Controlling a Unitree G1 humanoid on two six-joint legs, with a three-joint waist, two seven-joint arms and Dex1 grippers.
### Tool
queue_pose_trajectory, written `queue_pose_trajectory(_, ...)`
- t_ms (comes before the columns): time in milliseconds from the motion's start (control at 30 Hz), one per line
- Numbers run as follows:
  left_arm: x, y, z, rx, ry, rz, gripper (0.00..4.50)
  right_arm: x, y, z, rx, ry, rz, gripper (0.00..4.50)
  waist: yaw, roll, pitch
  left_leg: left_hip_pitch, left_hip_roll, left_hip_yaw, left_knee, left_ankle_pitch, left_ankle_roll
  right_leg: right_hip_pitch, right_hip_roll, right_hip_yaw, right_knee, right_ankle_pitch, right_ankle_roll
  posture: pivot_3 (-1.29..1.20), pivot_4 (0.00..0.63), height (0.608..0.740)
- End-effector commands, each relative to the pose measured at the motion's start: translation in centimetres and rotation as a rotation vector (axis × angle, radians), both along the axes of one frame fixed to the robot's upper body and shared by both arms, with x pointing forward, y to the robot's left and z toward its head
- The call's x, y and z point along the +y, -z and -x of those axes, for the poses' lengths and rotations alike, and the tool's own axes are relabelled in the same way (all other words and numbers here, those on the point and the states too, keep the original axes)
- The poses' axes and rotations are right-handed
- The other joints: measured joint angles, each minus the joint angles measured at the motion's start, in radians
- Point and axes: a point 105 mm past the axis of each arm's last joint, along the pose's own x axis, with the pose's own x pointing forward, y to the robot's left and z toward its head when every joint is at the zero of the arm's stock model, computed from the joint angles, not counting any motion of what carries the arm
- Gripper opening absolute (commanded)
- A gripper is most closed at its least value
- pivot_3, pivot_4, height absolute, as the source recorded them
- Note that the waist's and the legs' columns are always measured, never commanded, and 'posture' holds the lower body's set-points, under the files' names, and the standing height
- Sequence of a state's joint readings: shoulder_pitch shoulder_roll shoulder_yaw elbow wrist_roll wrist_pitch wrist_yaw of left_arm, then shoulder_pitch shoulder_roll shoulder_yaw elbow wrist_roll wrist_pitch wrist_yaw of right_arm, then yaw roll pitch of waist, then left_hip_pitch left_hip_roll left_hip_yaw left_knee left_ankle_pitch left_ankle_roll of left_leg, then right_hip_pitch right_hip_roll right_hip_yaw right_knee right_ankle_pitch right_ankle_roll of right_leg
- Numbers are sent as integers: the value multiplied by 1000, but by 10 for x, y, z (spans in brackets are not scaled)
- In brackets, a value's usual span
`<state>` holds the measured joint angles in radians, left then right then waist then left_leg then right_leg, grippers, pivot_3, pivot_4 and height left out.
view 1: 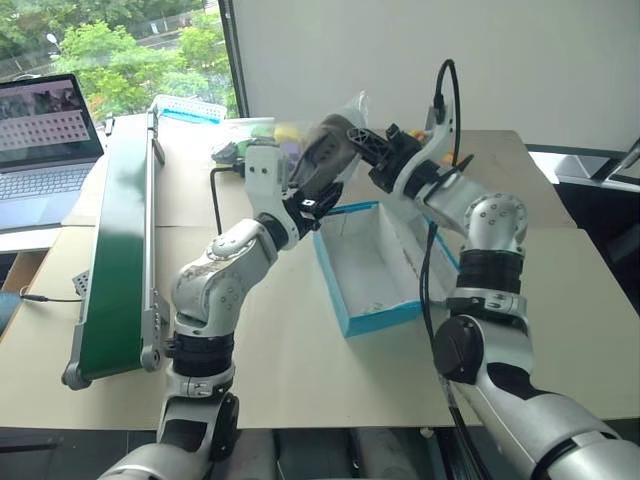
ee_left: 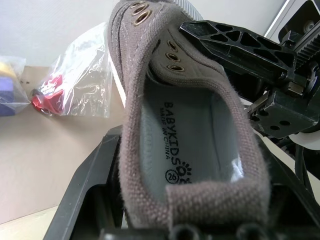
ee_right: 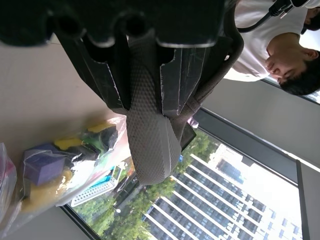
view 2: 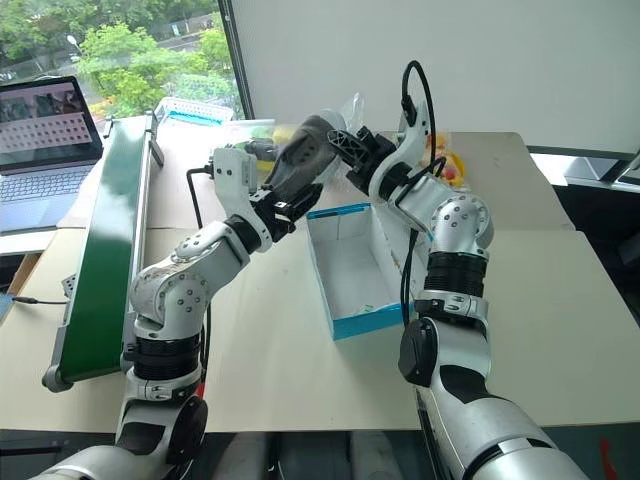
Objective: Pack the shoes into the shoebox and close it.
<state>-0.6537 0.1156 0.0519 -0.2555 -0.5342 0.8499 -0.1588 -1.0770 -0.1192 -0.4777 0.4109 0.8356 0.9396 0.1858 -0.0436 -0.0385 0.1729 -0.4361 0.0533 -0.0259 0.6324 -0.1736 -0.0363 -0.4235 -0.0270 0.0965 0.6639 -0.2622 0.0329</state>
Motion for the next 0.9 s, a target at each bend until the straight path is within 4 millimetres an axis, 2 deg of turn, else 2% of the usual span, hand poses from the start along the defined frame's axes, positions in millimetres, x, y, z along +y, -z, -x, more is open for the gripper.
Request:
queue_pose_trajectory(33, 2, -16, 9, -61, 36, 15, 4500, -6, -24, 0, -90, 39, 28, 271, 0, 0, 0, 0, 0, 0, 0, 0, 0, 0, 0, 0, 0, 0, 0, 0, 150, 740)
queue_pose_trajectory(100, 7, -19, 10, -66, 46, 5, 4500, -8, -24, -1, -99, 52, 55, 260, 0, 0, 0, 0, 0, 0, 0, 0, 0, 0, 0, 0, 0, 0, 0, 0, 150, 740)
queue_pose_trajectory(267, 31, -16, 11, -55, 13, -76, 4500, -23, -31, 1, -202, 94, 276, 260, -1, 0, 0, 0, 0, 0, 0, 0, 0, 0, 0, 0, 0, 0, 0, 0, 150, 740)
queue_pose_trajectory(433, 54, -16, 17, -56, -1, -144, 4500, -34, -30, 12, -250, 54, 653, 260, -1, 1, 1, 0, 0, 0, 0, 0, 0, -1, 0, 0, -1, 0, 0, 0, 150, 740)
queue_pose_trajectory(567, 59, -17, 15, -65, -34, -150, 4500, -41, -9, 17, -247, 28, 898, 260, -2, 1, 1, 0, 0, 0, 0, 0, 0, 0, 0, 0, -1, 0, 1, 0, 150, 740)
queue_pose_trajectory(667, 56, -14, 17, -64, -30, -150, 4500, -34, 7, 23, -218, -44, 914, 260, -2, 1, 1, 0, 0, 0, 0, 0, 0, 0, 0, 0, -1, 0, 1, 0, 150, 740)
queue_pose_trajectory(900, 51, -5, 19, -50, -40, -136, 4500, -21, 66, 26, -105, -141, 965, 260, 1, 1, 1, 0, 0, 0, 1, 0, 0, 0, 0, 0, 0, 0, 1, 0, 150, 740)
